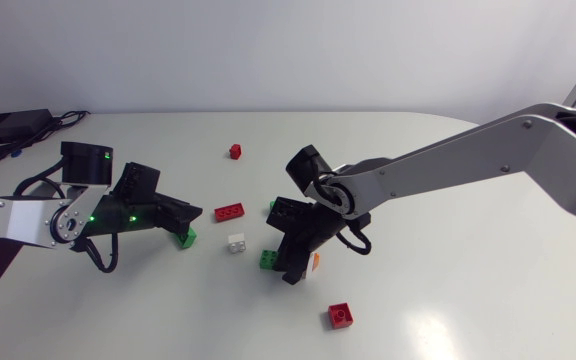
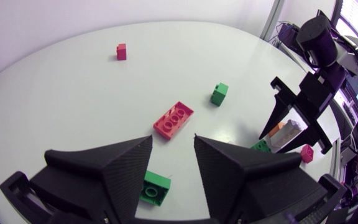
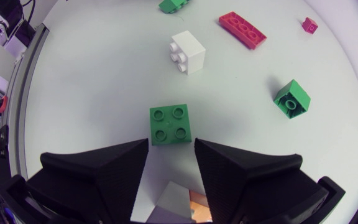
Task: Disassemble duplo
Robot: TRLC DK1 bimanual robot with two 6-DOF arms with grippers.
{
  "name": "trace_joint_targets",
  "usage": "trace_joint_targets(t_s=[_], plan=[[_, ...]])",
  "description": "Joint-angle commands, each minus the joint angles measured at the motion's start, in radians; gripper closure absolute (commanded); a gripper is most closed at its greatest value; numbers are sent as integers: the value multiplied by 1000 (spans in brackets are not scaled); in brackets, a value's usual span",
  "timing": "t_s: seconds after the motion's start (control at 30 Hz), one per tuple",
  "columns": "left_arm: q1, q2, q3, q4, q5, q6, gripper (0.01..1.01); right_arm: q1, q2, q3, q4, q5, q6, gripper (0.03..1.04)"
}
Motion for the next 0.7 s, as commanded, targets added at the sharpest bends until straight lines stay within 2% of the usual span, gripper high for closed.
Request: trace_joint_targets(t_s=[0.0, 0.13, 0.3, 0.37, 0.47, 0.67], plan=[[9, 19, 28, 5, -5, -27, 448, -1, -13, 11, -17, 2, -20, 459], [11, 18, 28, 5, -5, -27, 431, -1, -21, 9, -17, 2, -20, 446], [11, -2, 25, 3, -4, -27, 167, 4, -39, -1, -17, 1, -28, 243], [9, -22, 15, 6, -4, -27, 108, 8, -45, -6, -17, 1, -31, 144], [3, -59, -1, 15, -4, -26, 80, 10, -58, -10, -15, -1, -32, 90], [3, -93, -17, 29, -4, -27, 67, 10, -88, -29, -5, -3, -42, 79]])
